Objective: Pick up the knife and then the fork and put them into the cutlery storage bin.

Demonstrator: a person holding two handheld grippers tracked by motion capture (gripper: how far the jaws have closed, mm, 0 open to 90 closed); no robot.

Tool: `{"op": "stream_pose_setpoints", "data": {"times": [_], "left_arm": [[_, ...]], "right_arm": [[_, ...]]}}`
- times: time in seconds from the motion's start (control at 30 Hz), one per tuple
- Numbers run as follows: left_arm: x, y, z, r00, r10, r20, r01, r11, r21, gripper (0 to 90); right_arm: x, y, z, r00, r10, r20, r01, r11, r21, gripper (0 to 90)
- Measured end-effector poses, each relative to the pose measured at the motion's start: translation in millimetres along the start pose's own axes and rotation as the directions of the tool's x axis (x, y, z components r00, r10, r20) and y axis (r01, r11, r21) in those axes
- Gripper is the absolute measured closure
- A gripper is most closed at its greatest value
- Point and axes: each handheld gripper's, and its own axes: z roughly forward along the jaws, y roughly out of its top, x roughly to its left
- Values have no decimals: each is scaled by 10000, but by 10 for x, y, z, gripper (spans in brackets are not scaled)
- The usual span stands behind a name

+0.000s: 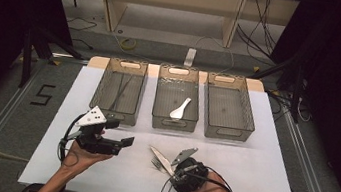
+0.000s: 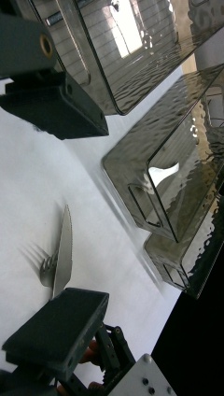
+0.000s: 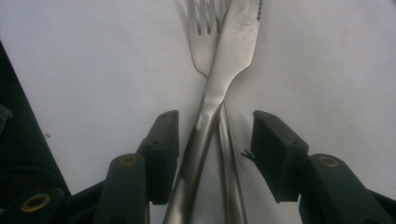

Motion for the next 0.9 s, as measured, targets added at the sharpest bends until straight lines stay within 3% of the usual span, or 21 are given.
{"op": "stream_pose_setpoints", "data": {"times": [0.23, 0.47, 0.5, 0.57, 0.67, 0.7, 0.9], "left_arm": [[-3, 2, -1, 10000, 16, 7, -16, 10000, -11, 162], [-2, 4, -5, 10000, 35, 18, -35, 10000, -14, 164], [-2, 4, -5, 10000, 34, 25, -34, 10000, -14, 164], [-3, 4, -7, 10000, 63, 42, -63, 10000, -26, 164], [-9, 6, -10, 9999, 143, 53, -142, 9999, -40, 164], [-11, 6, -9, 9999, 148, 45, -148, 9999, -43, 164], [-8, 8, -12, 9999, 154, 35, -154, 9999, -47, 166]], "right_arm": [[-21, 28, 34, 9995, 215, -210, -213, 9997, 108, 589], [-41, 47, 31, 9991, -23, -431, 38, 9994, 340, 656], [-36, 54, 33, 9987, 226, -447, -213, 9993, 302, 669], [-71, 54, 32, 9985, 82, -537, -64, 9994, 341, 701], [-113, 52, 31, 9978, 237, -622, -217, 9992, 328, 761], [-124, 55, 34, 9966, 468, -682, -450, 9986, 267, 765], [-171, 57, 29, 9939, 607, -918, -574, 9976, 374, 798]]}}
